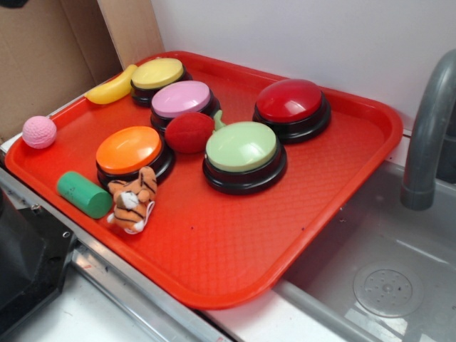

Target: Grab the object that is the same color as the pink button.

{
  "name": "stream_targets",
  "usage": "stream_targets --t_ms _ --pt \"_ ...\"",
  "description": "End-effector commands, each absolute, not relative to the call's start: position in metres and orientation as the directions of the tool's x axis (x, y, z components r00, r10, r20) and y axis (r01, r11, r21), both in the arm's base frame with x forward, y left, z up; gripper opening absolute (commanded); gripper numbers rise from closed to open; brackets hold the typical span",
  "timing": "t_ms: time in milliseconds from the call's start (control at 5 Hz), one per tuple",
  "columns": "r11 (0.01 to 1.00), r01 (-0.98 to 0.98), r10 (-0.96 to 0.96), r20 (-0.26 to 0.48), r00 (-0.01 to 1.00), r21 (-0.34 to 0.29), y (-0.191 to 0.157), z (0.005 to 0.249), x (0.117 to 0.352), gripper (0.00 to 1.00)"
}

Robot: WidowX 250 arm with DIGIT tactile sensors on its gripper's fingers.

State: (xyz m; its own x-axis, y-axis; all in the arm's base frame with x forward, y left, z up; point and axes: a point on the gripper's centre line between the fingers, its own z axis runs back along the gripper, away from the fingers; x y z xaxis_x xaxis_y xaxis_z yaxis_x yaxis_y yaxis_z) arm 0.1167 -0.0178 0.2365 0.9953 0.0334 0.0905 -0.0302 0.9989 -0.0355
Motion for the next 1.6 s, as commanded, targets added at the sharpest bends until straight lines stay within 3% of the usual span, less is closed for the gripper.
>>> stream_targets --t_ms 0,400,600,1000,1400 --pt "0.999 -0.030 0.033 0.091 0.995 -0.035 -0.018 0.236 0.117 1.00" --pt "0.952 -0.304 0.304 0.161 0.939 -0.023 0.025 0.199 0.138 1.00" --pt "0.897 -0.441 0.435 0.161 0.886 0.005 0.057 0.174 0.149 1.00" --pt "0.658 -0.745 0.704 0.266 0.659 0.105 0.112 0.123 0.151 1.00" --pt "0.437 -0.878 0.817 0.323 0.478 0.195 0.151 0.073 0.143 1.00"
